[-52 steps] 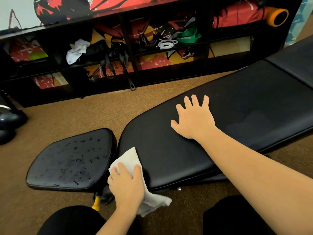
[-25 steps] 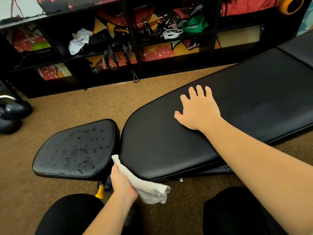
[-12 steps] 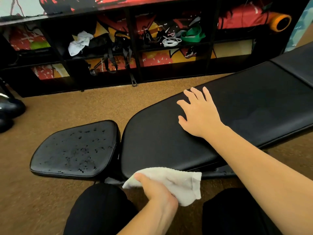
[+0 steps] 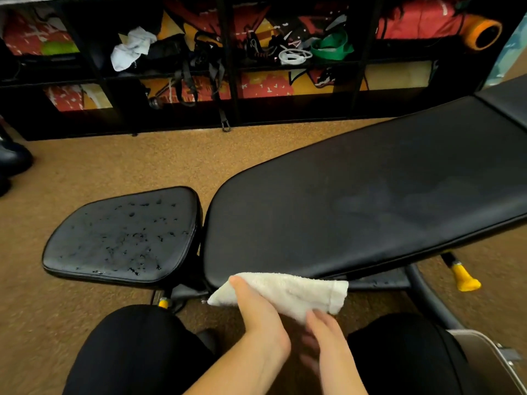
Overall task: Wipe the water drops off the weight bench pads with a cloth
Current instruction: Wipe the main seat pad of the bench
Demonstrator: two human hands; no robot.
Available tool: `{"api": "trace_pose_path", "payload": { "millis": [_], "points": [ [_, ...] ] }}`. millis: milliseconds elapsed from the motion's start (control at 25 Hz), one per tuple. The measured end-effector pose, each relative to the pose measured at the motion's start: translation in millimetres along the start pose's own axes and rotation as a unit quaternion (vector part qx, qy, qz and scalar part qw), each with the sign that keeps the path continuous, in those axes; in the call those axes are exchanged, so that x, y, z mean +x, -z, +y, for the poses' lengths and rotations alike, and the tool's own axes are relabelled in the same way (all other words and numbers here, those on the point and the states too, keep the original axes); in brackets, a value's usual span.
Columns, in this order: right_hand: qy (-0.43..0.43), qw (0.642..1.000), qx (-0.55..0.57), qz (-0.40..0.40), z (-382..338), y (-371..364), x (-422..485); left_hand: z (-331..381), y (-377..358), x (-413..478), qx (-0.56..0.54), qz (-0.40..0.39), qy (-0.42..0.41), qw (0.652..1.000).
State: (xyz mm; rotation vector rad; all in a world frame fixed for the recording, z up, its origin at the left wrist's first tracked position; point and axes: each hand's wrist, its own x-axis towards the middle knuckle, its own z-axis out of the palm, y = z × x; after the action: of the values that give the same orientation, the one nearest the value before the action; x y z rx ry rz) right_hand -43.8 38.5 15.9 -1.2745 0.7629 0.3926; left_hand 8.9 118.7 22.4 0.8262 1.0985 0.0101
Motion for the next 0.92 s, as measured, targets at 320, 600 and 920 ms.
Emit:
{"api": "trace_pose_path", "payload": {
  "millis": [320, 600, 920],
  "points": [
    [0.038, 0.986, 0.122, -0.106, 1.1, -31.1, -2.1, 30.5, -2.2, -8.8, -0.12, 0.09, 0.066, 0.987],
    [0.08, 0.98, 0.181, -0.036, -19.1, -28.7, -18.9, 21.5, -2.2, -6.7, -0.061, 0.117, -0.009, 0.991],
    [0.208, 0.907, 0.329, 0.16, -62.2, 11.3, -23.6, -6.2, -3.9, -38.0, 0.141, -0.24, 0.102, 0.955]
  ]
}}
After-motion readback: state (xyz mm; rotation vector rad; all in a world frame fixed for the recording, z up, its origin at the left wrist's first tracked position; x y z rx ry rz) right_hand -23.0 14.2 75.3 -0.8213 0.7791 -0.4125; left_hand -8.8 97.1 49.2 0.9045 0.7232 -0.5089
